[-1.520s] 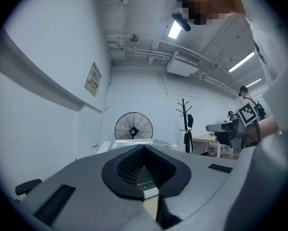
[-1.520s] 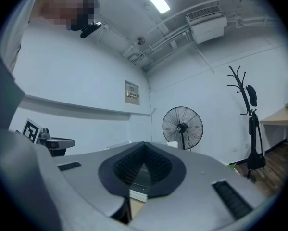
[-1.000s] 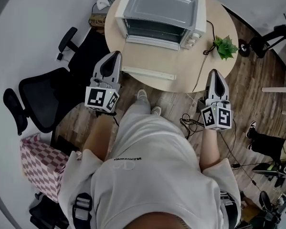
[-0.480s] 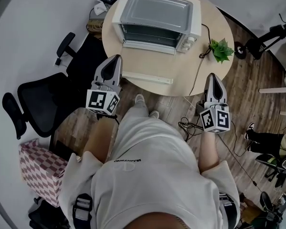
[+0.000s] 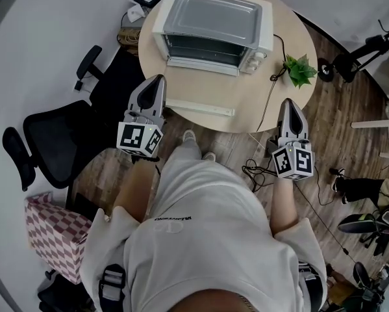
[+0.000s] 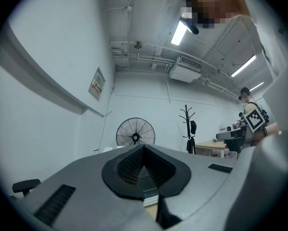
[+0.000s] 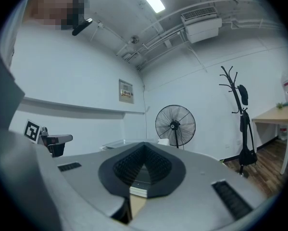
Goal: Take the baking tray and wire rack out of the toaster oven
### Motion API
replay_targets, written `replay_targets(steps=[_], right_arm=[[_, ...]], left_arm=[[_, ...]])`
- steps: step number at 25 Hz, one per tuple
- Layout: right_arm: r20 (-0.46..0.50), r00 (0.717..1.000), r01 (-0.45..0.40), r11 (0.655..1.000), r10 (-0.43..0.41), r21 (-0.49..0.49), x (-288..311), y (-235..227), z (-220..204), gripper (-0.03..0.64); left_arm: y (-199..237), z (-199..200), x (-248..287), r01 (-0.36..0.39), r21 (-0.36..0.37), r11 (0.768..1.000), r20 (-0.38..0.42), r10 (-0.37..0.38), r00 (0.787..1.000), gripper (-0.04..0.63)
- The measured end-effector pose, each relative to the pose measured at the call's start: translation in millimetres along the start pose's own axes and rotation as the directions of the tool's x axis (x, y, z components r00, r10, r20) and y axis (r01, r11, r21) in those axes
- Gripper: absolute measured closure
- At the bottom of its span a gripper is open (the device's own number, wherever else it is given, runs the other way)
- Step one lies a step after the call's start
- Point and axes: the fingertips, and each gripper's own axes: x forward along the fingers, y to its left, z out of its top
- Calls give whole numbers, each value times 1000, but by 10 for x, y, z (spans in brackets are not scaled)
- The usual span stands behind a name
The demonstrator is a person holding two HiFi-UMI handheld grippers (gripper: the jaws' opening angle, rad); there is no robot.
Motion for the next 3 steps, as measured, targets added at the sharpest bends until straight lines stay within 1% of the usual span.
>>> replay_targets(steps=[3], right_arm=[[-9, 1000, -4, 1000, 4, 1, -13, 18, -21, 621]], left_arm=[[-11, 4, -20, 2, -1, 1000, -1, -2, 1000, 592]])
